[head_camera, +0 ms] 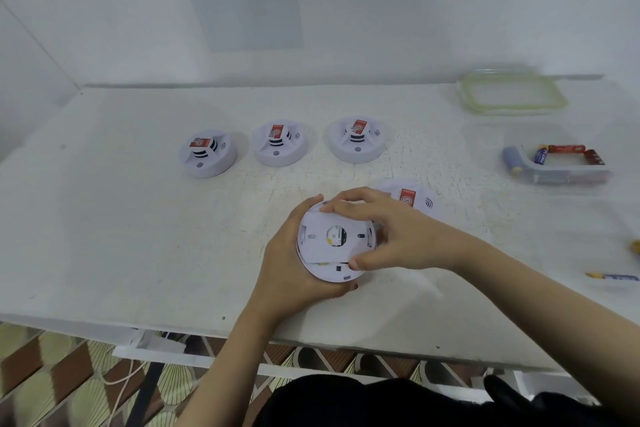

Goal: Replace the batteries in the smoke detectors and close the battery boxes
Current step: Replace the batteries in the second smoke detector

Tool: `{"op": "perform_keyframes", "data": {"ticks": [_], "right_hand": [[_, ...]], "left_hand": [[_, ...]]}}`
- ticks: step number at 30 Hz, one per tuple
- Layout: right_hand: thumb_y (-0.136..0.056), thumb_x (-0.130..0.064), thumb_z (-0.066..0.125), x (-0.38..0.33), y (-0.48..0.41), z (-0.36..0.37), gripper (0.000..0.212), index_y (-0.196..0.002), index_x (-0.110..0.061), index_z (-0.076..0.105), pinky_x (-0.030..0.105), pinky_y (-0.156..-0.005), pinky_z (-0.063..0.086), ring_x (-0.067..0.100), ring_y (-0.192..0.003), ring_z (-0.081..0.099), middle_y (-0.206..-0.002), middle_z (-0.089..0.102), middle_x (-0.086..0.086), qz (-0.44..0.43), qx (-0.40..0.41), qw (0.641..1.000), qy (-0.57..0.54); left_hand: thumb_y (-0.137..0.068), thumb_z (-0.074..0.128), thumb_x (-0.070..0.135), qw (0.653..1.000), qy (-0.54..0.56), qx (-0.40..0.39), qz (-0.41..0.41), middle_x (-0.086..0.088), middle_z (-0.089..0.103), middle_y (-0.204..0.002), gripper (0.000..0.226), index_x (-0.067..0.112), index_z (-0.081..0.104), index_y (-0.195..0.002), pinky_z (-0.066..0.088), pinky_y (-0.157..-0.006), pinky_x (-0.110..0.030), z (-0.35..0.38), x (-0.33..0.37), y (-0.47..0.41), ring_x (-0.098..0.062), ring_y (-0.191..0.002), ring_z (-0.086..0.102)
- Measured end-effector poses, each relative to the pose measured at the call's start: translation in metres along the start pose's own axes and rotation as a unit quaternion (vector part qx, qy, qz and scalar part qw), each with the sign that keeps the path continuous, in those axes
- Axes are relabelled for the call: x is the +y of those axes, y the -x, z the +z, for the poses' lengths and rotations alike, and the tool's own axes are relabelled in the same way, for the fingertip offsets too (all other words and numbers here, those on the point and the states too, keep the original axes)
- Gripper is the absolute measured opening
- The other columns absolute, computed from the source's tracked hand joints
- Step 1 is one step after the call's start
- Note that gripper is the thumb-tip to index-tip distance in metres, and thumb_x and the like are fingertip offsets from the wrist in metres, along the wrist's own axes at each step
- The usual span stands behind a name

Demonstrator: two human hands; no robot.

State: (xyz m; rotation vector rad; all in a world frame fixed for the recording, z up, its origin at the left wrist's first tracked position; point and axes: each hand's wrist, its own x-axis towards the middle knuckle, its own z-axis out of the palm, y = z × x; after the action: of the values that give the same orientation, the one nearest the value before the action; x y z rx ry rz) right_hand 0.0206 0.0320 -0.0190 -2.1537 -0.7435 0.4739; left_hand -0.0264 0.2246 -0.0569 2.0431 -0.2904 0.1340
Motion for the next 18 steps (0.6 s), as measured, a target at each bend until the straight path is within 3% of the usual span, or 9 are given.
{"op": "perform_keyframes", "data": {"ticks": [2,5,10,16,18], "right_hand": [[-0.074,-0.028,0.073,0.0015,-0.0007,0.0011,0.071,-0.13,-0.054,0.037,0.027,-0.103,0.037,-0.002,-0.122,0.03,-0.132,0.032,-0.019,0.009,-0.011,1.0,-0.009],[-0.076,-0.02,0.075,0.0016,-0.0008,0.0007,0.072,-0.132,-0.049,0.04,0.024,-0.101,0.038,-0.001,-0.121,0.031,-0.13,0.033,-0.018,0.017,-0.02,0.999,-0.019],[-0.072,-0.024,0.075,0.0025,-0.0046,-0.0008,0.072,-0.132,-0.047,0.043,0.028,-0.1,0.042,0.003,-0.123,0.032,-0.128,0.033,-0.021,0.021,-0.032,0.999,-0.029],[-0.069,-0.024,0.071,0.0004,-0.0055,-0.0019,0.071,-0.12,-0.063,0.04,0.03,-0.096,0.046,0.002,-0.12,0.037,-0.126,0.028,-0.031,0.003,-0.059,0.998,-0.021],[-0.068,-0.025,0.07,-0.0014,-0.0045,-0.0022,0.071,-0.119,-0.065,0.04,0.027,-0.095,0.046,-0.002,-0.118,0.037,-0.125,0.028,-0.033,0.002,-0.059,0.998,-0.017]], "left_hand": [[-0.046,0.09,0.045,1.0,-0.008,-0.002,-0.005,0.03,0.054,-0.124,0.1,0.038,0.041,-0.133,0.042,-0.086,-0.003,0.0011,-0.0013,0.0005,0.011,-0.114,0.053],[-0.047,0.09,0.043,1.0,-0.007,-0.006,0.0,0.027,0.056,-0.122,0.096,0.04,0.041,-0.13,0.043,-0.084,-0.004,0.0011,-0.0036,0.0004,0.009,-0.111,0.055],[-0.048,0.091,0.039,1.0,-0.009,-0.003,0.011,0.029,0.055,-0.121,0.091,0.043,0.042,-0.125,0.044,-0.083,-0.004,-0.0008,-0.0027,0.0004,0.007,-0.109,0.057],[-0.049,0.096,0.025,0.999,-0.023,-0.019,0.02,0.024,0.059,-0.116,0.091,0.042,0.046,-0.124,0.045,-0.08,-0.006,-0.0011,-0.0046,-0.0011,0.002,-0.105,0.06],[-0.049,0.093,0.031,0.999,-0.021,-0.023,0.024,0.026,0.059,-0.116,0.089,0.044,0.045,-0.123,0.045,-0.079,-0.005,-0.0016,-0.0043,-0.0013,0.003,-0.104,0.06]]}}
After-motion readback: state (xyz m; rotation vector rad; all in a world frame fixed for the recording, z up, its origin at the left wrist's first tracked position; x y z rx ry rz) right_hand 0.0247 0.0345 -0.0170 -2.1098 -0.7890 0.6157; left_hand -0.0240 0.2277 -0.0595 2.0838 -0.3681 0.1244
